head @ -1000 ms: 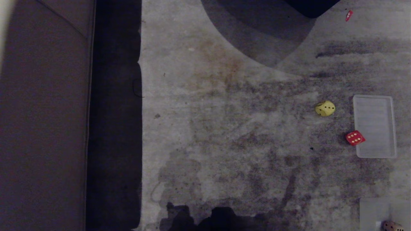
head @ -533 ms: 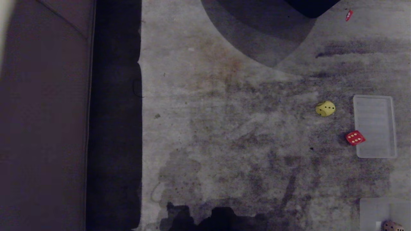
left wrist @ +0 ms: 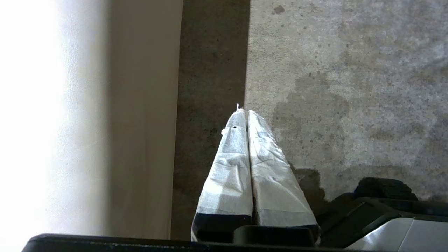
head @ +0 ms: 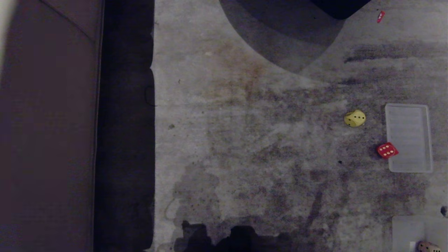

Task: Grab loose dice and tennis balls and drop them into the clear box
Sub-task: Pick up toys out of the box

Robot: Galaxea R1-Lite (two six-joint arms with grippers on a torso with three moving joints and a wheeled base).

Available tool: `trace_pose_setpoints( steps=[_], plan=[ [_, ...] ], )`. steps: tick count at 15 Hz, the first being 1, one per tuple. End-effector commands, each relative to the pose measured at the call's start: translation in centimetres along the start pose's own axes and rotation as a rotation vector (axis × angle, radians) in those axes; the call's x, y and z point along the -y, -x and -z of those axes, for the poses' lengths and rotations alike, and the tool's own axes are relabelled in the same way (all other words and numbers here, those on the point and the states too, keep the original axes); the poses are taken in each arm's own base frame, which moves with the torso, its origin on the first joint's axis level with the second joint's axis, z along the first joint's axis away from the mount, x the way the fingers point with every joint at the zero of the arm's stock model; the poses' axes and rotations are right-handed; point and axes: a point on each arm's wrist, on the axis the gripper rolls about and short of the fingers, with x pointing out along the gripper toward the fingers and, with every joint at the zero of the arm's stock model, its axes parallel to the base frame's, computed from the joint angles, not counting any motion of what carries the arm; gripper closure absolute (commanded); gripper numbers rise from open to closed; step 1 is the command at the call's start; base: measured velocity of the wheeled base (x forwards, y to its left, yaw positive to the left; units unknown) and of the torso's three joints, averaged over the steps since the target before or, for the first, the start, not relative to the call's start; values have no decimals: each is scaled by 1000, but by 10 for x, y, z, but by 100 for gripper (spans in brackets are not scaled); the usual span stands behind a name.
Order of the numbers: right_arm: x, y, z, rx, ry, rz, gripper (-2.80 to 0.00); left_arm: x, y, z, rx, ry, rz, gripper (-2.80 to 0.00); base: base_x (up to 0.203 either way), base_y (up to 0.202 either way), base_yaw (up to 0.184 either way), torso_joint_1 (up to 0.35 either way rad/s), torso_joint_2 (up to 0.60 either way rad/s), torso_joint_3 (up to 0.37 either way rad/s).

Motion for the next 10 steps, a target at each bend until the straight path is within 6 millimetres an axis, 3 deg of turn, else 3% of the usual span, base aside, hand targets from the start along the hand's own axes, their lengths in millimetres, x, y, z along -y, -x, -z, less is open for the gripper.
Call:
trace_pose_setpoints(
  steps=[1,4,10],
  plan=[
    [1,0,4,-11,1,1,0,0,0,0,-1,1,-2,0,0,0,0,0,0,0],
    [2,11,13,33,1,-24,0,0,0,0,-3,4,-3,0,0,0,0,0,0,0],
    [11,46,73,77,45,-87,0,0,0,0,-3,2,-3,0,0,0,0,0,0,0]
  ],
)
